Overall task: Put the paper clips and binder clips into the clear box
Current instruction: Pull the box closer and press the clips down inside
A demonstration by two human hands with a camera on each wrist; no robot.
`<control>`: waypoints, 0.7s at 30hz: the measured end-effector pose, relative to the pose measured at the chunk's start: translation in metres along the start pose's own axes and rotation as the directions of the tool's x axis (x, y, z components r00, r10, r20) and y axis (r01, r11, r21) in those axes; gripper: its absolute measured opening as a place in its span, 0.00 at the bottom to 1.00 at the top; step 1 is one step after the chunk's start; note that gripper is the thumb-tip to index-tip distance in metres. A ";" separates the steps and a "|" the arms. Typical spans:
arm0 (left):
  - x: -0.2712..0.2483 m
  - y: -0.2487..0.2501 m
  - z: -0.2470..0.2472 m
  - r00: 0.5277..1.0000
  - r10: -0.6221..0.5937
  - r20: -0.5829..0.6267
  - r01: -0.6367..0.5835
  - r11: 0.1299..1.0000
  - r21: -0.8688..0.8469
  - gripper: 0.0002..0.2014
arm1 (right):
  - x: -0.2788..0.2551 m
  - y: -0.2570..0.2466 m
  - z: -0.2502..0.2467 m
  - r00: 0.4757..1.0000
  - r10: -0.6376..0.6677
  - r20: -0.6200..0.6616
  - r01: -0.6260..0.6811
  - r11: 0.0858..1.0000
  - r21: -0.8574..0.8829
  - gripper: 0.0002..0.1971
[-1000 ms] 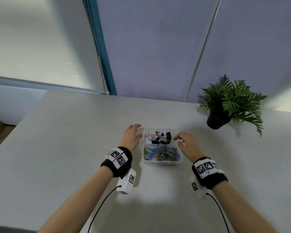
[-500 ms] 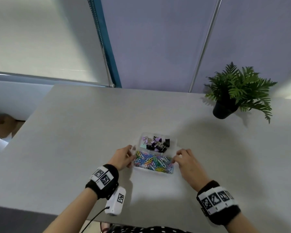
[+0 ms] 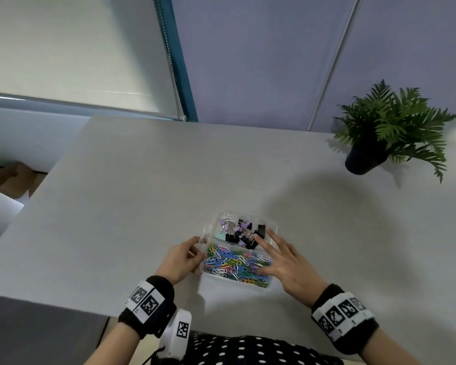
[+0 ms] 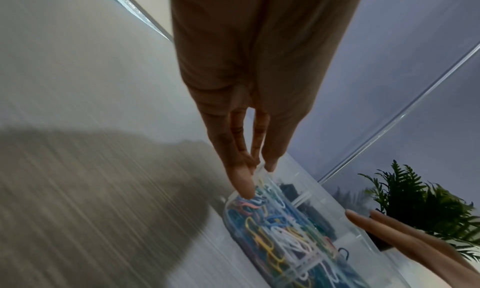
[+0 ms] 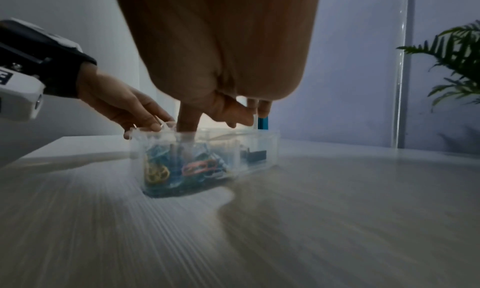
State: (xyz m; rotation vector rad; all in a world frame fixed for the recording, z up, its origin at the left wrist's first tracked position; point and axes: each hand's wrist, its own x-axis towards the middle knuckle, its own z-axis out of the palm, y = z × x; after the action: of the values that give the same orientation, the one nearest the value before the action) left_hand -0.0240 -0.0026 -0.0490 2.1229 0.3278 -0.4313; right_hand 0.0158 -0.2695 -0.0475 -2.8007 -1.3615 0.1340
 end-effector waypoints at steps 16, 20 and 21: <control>0.001 -0.001 -0.005 0.998 -0.032 0.055 0.037 0.995 -0.095 0.10 | 0.021 -0.015 -0.012 0.988 0.007 0.157 -0.048 0.965 0.258 0.22; 0.002 -0.003 -0.004 0.997 -0.037 0.061 0.044 0.992 -0.117 0.09 | 0.015 -0.010 -0.013 0.989 0.054 0.134 -0.086 0.967 0.240 0.19; 0.002 -0.003 -0.004 0.997 -0.042 0.064 0.049 0.992 -0.119 0.09 | 0.017 -0.011 -0.015 0.992 0.058 0.116 -0.085 0.965 0.247 0.20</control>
State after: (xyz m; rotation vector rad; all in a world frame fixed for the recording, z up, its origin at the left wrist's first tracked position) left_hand -0.0226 0.0023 -0.0496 1.9836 0.3589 -0.4898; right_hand 0.0193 -0.2490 -0.0335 -2.6622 -1.1673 0.4333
